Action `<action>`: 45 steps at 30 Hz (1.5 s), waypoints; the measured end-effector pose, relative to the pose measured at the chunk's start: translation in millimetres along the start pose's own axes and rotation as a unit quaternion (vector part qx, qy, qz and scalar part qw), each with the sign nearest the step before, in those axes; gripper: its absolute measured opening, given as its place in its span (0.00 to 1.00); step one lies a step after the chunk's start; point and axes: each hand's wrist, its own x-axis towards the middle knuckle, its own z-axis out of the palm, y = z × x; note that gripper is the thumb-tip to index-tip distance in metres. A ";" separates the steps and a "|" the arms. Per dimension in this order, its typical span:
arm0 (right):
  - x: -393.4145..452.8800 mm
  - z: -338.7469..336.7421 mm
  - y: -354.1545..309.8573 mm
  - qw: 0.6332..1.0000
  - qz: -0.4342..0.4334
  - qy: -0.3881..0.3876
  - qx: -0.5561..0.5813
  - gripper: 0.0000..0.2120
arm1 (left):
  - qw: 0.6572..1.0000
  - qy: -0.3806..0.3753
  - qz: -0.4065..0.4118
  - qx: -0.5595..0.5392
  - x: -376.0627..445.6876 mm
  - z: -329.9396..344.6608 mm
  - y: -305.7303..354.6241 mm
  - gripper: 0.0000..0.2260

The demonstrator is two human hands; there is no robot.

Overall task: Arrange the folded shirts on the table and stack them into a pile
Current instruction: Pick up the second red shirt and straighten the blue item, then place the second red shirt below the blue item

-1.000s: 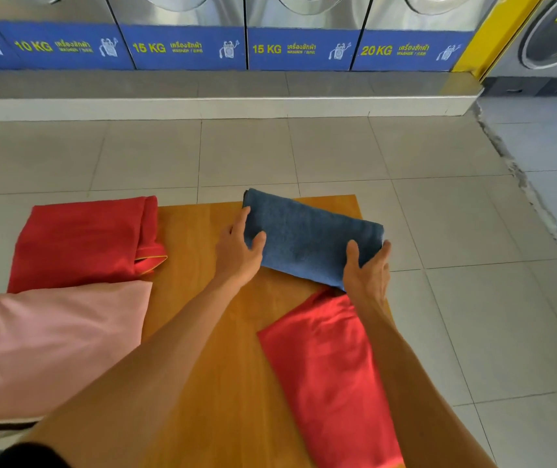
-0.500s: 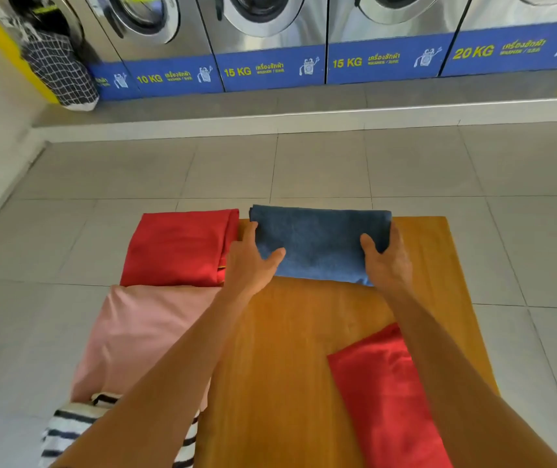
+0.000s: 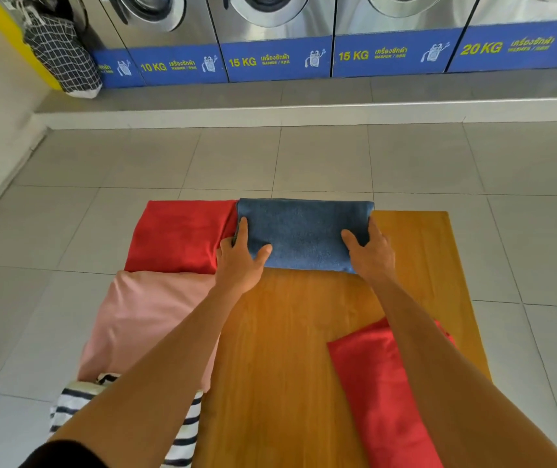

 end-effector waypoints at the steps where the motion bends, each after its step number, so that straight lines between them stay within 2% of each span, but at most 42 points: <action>1: -3.8 -5.4 1.2 1.000 -0.001 -0.022 0.006 0.35 | 1.000 0.001 0.004 -0.006 -1.7 0.9 0.5 0.37; 3: -18.4 -18.6 4.5 0.999 0.001 -0.053 0.005 0.31 | 1.000 0.000 -0.003 -0.021 -4.9 -1.1 6.3 0.37; 6: -58.3 -38.8 11.7 0.999 -0.015 -0.037 0.005 0.25 | 0.995 0.004 -0.047 -0.093 -6.6 -10.9 17.6 0.38; 9: -107.8 -61.7 37.0 0.999 -0.010 0.043 -0.002 0.27 | 0.983 0.050 -0.033 -0.172 -32.4 -12.0 29.2 0.35; 11: -144.3 -78.9 62.2 0.993 0.011 0.111 -0.030 0.24 | 0.985 0.046 -0.005 -0.169 -66.2 2.0 39.5 0.33; 15: -216.7 -99.1 107.1 0.976 0.102 0.178 -0.070 0.21 | 0.983 -0.112 0.096 -0.109 -135.1 53.5 64.7 0.27; 18: -264.3 -104.7 130.6 0.959 0.171 0.214 -0.075 0.25 | 0.958 -0.233 0.127 -0.107 -166.0 78.9 71.1 0.31; 21: -299.0 -109.4 151.8 0.940 0.233 0.246 -0.033 0.24 | 0.956 -0.258 0.122 -0.066 -179.0 83.7 61.4 0.34; 24: -307.7 -101.6 166.8 0.937 0.294 0.187 0.020 0.31 | 0.955 -0.272 0.118 0.007 -188.9 77.0 41.3 0.31; 27: -296.9 -81.0 165.0 0.948 0.283 0.141 0.046 0.36 | 0.957 -0.280 0.078 -0.007 -201.3 68.4 15.5 0.24; 29: -281.6 -66.1 154.4 0.958 0.257 0.125 0.035 0.33 | 0.957 -0.277 -0.004 -0.081 -206.8 59.4 -3.2 0.19; 31: -263.6 -50.4 139.0 0.971 0.223 0.086 0.021 0.27 | 0.947 -0.265 -0.091 -0.159 -206.9 47.4 -21.4 0.19; 35: -222.2 -26.2 94.1 0.990 0.139 0.024 0.003 0.16 | 0.919 -0.256 -0.172 -0.244 -187.6 17.1 -45.8 0.23; 41: -156.9 -4.6 39.7 0.998 0.048 0.025 0.013 0.14 | 0.947 -0.120 -0.130 -0.267 -132.2 -22.5 -53.0 0.17; 45: -133.7 20.8 33.0 0.997 0.052 0.015 -0.060 0.19 | 0.967 -0.115 -0.141 -0.176 -107.4 -11.9 -56.1 0.18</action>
